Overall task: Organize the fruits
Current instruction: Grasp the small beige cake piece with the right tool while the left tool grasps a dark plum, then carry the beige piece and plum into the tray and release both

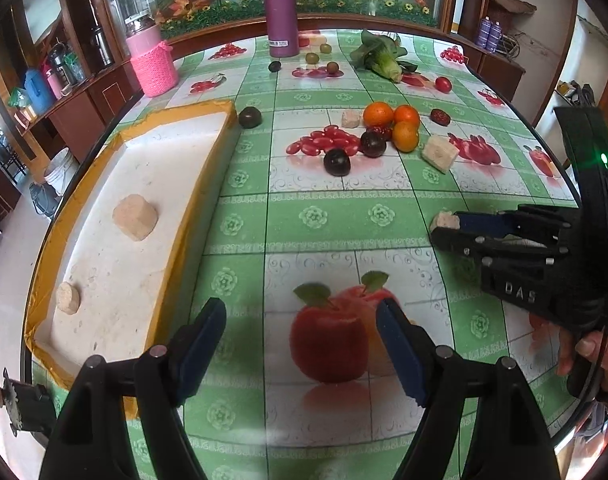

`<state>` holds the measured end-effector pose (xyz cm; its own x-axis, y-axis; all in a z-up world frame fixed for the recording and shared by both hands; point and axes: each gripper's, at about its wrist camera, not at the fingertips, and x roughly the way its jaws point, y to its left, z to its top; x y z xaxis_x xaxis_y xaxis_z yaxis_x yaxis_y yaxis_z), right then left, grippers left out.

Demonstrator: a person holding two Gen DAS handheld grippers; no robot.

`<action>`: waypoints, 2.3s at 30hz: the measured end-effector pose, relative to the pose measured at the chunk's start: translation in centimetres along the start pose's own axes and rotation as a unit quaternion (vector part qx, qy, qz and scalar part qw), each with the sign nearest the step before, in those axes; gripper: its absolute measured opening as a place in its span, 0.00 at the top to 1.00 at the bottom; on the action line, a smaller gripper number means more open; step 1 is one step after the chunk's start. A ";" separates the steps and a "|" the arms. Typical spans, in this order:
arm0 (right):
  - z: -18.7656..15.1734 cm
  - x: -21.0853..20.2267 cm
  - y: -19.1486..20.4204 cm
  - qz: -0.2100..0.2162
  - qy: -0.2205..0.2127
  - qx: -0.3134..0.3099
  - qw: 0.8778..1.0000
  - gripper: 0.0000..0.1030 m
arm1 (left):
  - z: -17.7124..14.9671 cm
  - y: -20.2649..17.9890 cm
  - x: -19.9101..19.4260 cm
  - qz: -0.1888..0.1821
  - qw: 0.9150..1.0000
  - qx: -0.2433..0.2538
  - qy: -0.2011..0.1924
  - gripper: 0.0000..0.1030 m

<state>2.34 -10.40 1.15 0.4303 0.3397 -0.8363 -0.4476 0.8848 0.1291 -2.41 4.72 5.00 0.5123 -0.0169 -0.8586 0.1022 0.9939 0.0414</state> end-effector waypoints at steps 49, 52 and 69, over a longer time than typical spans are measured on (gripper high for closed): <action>4.4 -3.7 4.9 0.028 -0.058 0.004 0.998 0.74 | 0.9 9.1 -3.6 -0.095 0.984 -0.123 -0.082 0.77; 6.8 -2.7 6.9 0.051 -0.058 -0.005 0.997 0.74 | 0.0 11.8 -3.6 -0.071 0.984 -0.141 -0.083 0.77; 16.1 8.0 16.6 0.066 0.000 -0.072 0.995 0.73 | -2.9 19.4 0.9 -0.023 0.979 -0.197 -0.040 0.77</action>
<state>11.02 12.13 5.17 0.3610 0.4495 -0.8171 -0.6081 0.7777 0.1593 -2.40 24.33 3.51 0.5823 -0.0546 -0.8112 -0.2027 0.9565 -0.2099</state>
